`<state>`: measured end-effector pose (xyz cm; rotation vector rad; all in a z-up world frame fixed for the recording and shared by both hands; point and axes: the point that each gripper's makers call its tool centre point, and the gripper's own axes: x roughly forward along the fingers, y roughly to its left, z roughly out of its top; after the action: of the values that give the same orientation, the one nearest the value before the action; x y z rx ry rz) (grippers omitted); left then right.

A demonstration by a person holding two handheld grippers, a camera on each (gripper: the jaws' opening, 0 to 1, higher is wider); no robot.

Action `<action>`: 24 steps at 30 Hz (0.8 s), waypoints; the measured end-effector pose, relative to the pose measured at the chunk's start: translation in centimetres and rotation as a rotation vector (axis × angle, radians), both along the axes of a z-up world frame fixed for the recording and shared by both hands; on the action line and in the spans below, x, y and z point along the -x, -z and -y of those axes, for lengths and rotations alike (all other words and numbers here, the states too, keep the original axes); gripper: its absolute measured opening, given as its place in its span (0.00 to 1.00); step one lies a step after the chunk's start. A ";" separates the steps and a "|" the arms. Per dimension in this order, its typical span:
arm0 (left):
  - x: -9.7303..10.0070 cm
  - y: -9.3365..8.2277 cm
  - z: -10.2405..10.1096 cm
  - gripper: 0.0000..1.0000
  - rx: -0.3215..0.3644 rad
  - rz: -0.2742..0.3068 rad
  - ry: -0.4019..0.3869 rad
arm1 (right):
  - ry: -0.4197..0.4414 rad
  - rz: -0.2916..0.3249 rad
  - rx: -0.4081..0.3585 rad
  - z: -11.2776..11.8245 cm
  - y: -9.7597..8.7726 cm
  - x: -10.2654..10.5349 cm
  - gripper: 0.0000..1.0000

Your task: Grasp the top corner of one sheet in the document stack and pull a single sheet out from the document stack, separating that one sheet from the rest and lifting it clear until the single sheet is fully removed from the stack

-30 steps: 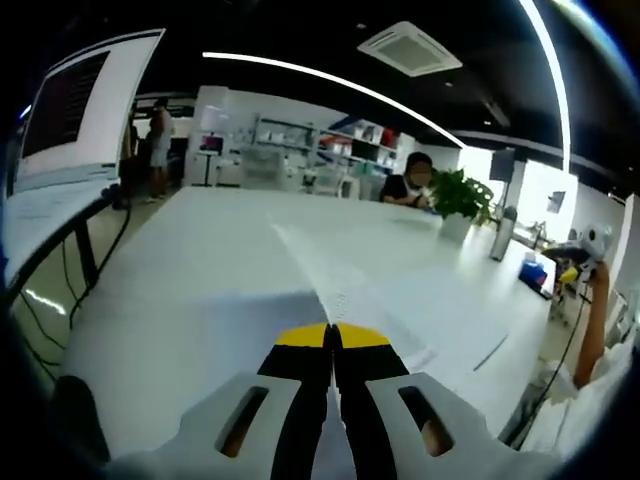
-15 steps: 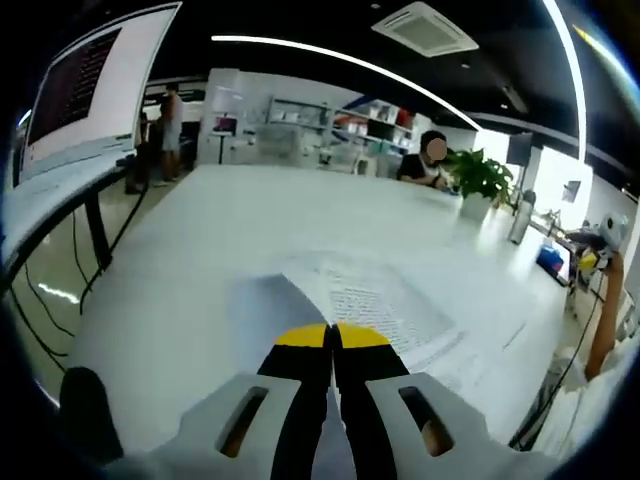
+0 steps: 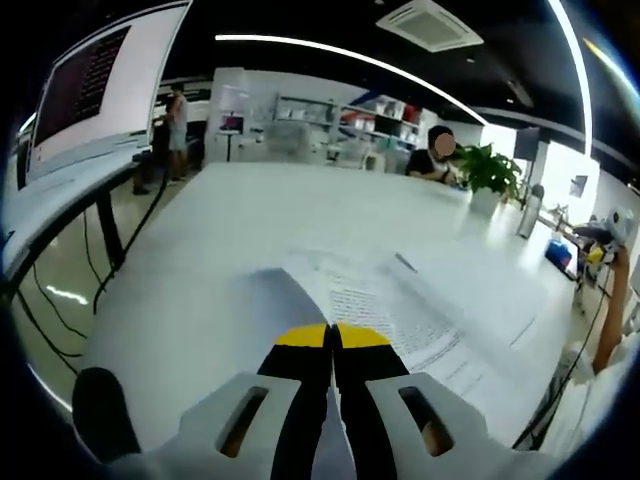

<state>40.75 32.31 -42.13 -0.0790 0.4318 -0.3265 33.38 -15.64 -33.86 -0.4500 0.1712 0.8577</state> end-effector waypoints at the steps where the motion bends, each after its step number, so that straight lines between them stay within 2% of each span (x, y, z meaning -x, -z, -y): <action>1: 0.0 0.1 0.0 0.03 -0.005 0.000 0.002 | -0.001 0.000 0.000 0.0 0.0 0.0 0.47; 14: -0.2 0.8 -1.3 0.03 -0.060 0.000 -0.007 | 0.005 0.001 -0.006 0.3 -0.1 0.0 0.47; 17: -0.3 1.0 -2.1 0.03 -0.051 -0.003 -0.023 | 0.006 0.001 -0.005 0.3 -0.1 -0.1 0.47; 21: -0.3 1.4 -2.3 0.03 -0.107 -0.002 -0.020 | 0.006 0.001 -0.006 0.3 -0.1 -0.1 0.47; 24: -0.3 0.9 -2.3 0.03 -0.111 0.014 -0.018 | 0.012 0.002 -0.010 0.5 -0.2 -0.2 0.47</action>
<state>41.10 34.58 -43.06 0.0280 0.4346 -0.2847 33.57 -16.15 -33.63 -0.4407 0.1674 0.8461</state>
